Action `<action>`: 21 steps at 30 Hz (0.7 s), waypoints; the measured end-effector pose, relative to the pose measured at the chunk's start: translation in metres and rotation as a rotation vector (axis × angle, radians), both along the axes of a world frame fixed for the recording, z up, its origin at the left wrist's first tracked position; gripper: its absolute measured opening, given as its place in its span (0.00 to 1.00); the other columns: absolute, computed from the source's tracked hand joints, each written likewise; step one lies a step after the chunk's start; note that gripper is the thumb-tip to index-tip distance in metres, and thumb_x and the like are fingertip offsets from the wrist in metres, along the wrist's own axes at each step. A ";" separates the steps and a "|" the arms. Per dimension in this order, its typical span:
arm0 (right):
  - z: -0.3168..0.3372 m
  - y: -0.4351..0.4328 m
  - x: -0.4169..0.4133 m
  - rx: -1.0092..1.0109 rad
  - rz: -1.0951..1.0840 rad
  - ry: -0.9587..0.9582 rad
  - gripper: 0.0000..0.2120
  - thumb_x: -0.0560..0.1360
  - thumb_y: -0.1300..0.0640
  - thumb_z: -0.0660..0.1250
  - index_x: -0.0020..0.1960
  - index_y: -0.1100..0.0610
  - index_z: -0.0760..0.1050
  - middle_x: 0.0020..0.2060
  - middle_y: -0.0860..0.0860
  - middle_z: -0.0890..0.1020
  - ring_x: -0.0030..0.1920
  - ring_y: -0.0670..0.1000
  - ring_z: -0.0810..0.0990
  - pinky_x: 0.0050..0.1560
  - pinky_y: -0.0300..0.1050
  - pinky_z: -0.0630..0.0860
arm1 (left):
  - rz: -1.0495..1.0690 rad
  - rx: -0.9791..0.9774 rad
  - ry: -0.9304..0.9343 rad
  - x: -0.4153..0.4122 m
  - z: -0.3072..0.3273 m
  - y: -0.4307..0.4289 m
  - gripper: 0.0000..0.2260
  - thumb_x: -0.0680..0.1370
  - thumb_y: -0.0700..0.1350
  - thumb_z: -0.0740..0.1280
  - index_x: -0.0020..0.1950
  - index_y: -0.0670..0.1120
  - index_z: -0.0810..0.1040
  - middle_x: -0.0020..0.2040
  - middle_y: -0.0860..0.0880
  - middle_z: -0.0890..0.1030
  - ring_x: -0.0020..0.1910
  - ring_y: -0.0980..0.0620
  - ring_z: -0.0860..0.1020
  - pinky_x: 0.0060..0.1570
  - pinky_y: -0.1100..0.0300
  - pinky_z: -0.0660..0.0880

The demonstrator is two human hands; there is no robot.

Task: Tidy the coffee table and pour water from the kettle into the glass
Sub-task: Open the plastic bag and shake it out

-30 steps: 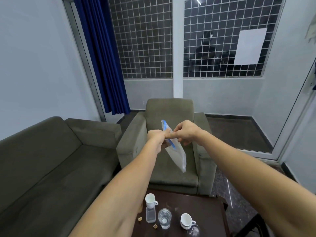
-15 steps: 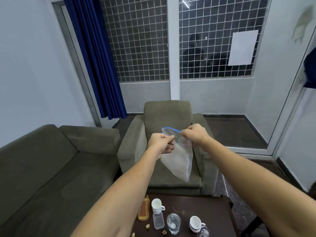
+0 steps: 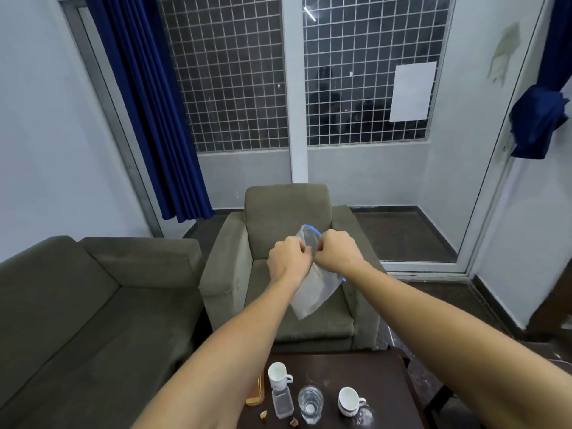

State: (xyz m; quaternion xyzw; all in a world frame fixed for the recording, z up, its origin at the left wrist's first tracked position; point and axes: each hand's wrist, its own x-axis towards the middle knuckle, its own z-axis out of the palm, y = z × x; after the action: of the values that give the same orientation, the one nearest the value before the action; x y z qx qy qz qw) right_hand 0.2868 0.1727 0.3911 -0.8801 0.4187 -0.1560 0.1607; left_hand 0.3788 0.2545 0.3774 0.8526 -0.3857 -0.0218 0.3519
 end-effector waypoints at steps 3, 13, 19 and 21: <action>-0.004 -0.002 0.003 0.066 -0.094 -0.006 0.10 0.74 0.61 0.64 0.37 0.58 0.66 0.33 0.52 0.73 0.33 0.52 0.73 0.30 0.43 0.68 | -0.012 0.003 -0.090 -0.002 0.000 0.001 0.09 0.79 0.50 0.64 0.41 0.49 0.79 0.46 0.45 0.85 0.48 0.41 0.82 0.44 0.52 0.78; -0.018 -0.020 0.004 0.601 -0.072 -0.031 0.02 0.78 0.62 0.63 0.48 0.56 0.72 0.41 0.53 0.73 0.46 0.54 0.73 0.47 0.45 0.72 | -0.292 -0.019 0.001 0.003 -0.007 -0.002 0.11 0.80 0.52 0.64 0.41 0.48 0.77 0.37 0.53 0.80 0.42 0.48 0.77 0.41 0.54 0.73; -0.019 -0.020 -0.001 0.770 0.029 -0.045 0.17 0.80 0.62 0.62 0.68 0.57 0.72 0.46 0.55 0.69 0.42 0.52 0.69 0.38 0.41 0.66 | -0.329 -0.067 0.244 0.009 -0.010 -0.004 0.10 0.78 0.49 0.65 0.37 0.50 0.75 0.29 0.58 0.73 0.29 0.62 0.70 0.33 0.65 0.66; -0.017 -0.019 -0.002 0.823 0.009 -0.089 0.19 0.81 0.61 0.63 0.71 0.57 0.71 0.50 0.55 0.70 0.42 0.50 0.70 0.39 0.41 0.68 | -0.350 -0.088 0.298 0.010 -0.009 -0.004 0.11 0.78 0.49 0.66 0.36 0.51 0.74 0.30 0.58 0.73 0.29 0.61 0.69 0.35 0.63 0.66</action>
State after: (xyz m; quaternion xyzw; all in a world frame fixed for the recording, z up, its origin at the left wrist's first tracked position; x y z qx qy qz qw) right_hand 0.2848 0.1534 0.3736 -0.7366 0.4348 -0.0127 0.5179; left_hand 0.3890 0.2504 0.3683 0.7441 -0.4720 -0.1912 0.4325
